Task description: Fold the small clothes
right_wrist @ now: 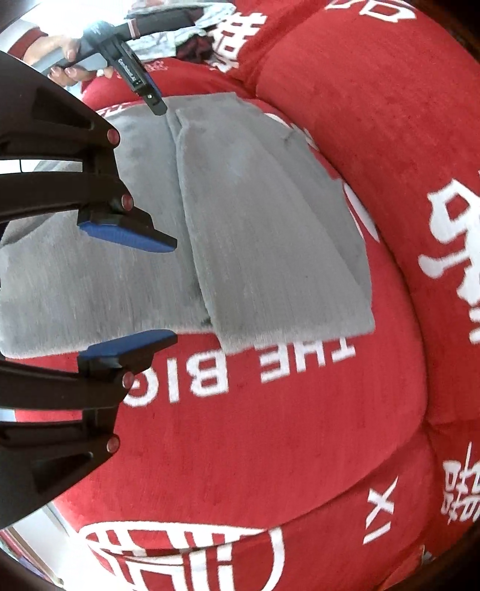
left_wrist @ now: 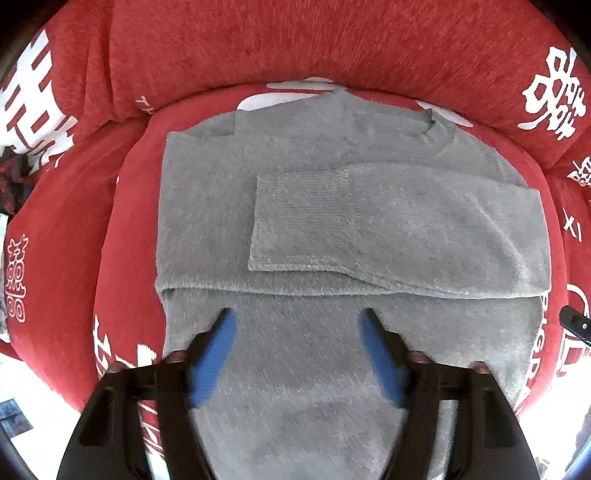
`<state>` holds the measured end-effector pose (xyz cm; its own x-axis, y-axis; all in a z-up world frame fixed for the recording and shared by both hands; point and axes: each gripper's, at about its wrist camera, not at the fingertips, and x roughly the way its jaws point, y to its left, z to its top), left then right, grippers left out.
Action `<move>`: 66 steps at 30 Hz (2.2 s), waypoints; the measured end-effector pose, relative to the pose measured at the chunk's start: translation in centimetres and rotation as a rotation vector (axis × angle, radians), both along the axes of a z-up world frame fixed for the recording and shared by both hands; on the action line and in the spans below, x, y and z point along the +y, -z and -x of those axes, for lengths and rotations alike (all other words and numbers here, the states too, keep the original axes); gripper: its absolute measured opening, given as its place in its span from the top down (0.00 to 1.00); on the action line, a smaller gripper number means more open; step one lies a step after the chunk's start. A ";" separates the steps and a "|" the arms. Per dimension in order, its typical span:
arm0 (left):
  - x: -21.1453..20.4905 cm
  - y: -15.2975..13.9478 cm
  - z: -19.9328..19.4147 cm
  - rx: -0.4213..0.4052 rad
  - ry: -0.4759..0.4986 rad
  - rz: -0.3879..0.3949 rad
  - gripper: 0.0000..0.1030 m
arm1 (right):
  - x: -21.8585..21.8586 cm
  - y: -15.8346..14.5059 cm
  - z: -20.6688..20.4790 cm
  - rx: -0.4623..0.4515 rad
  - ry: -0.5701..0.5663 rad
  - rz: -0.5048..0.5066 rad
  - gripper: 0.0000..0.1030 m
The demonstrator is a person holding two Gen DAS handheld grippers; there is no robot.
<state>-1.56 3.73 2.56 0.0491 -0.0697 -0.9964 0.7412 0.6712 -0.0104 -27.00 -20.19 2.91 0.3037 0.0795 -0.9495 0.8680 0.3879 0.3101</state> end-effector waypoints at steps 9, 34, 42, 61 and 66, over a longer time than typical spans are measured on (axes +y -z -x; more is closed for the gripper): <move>0.3 -0.1 1.7 -0.040 -0.017 -0.026 0.02 | 0.3 0.0 -1.4 -0.028 -0.074 -0.030 0.42; 6.5 -1.1 5.7 0.096 -0.223 0.037 0.02 | 3.8 2.5 -3.3 0.078 -0.145 -0.160 0.22; 8.7 -1.3 6.6 0.119 -0.216 0.090 0.02 | 6.2 3.2 -3.9 0.146 -0.127 -0.167 0.22; 18.3 -0.1 5.0 0.092 -0.250 0.031 0.02 | 11.7 2.6 -4.1 0.151 -0.110 -0.146 0.22; 21.3 1.3 5.0 0.109 -0.260 0.005 0.02 | 12.4 2.8 -1.9 0.134 -0.097 -0.146 0.22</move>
<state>-6.57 25.07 1.24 -0.0419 -0.0735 -0.9964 0.5386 0.8383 -0.0845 -25.14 -7.79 0.09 0.1600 0.2414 -0.9571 0.8660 0.4311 0.2535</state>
